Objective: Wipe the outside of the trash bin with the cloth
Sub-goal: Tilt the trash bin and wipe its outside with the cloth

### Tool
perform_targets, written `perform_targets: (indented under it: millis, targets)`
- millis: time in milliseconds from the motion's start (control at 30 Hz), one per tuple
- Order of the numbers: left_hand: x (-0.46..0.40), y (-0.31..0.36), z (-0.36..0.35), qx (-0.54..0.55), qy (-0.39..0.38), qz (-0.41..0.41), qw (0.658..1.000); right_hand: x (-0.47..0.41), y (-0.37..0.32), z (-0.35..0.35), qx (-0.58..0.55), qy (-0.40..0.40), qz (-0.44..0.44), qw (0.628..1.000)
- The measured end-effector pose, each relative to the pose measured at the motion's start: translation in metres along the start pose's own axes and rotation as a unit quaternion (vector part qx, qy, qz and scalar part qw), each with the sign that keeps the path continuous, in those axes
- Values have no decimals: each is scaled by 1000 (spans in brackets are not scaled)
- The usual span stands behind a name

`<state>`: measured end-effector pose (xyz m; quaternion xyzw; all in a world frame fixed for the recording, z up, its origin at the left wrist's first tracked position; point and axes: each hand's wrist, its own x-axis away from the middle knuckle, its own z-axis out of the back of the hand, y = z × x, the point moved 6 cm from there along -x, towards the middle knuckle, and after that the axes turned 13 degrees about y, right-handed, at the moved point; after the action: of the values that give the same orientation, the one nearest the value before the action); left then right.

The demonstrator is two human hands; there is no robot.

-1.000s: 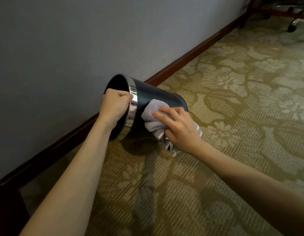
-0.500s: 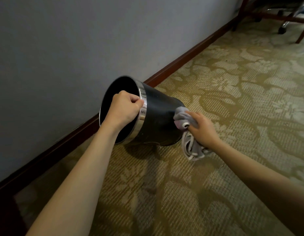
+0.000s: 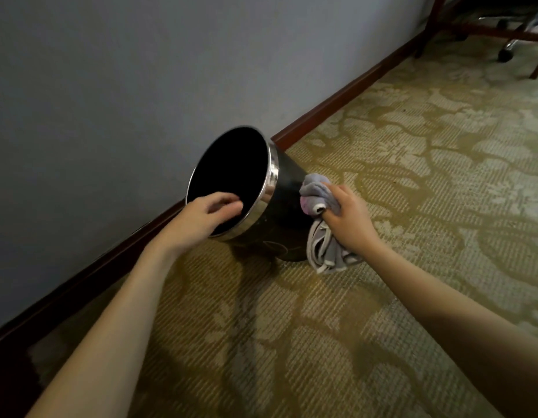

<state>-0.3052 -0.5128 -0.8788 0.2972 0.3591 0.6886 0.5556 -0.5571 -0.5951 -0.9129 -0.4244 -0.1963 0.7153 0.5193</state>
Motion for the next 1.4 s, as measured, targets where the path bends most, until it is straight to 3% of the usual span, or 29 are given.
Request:
perform_targets:
  millis: [167, 300, 433, 833, 1000, 1167, 1400]
  targets:
    - [14, -22, 5, -71, -14, -63, 995, -5, 9, 0, 2, 7, -37, 999]
    - [8, -8, -6, -129, 60, -162, 977, -5, 18, 5, 17, 13, -58, 998]
    - [5, 5, -20, -135, 80, -220, 963, -1, 29, 9, 12, 9, -81, 997]
    - [2, 7, -36, -115, 135, -243, 954, -1, 39, 10, 16, 7, -104, 994]
    - [5, 10, -38, -91, 131, -195, 968, 1, 40, 12, 9, 12, -98, 995]
    - [5, 38, -36, -136, 129, -186, 965, 7, 43, 22, 1, 10, -94, 996]
    - [8, 73, -22, -231, 108, -166, 953, 21, 42, 22, -19, -70, -74, 995]
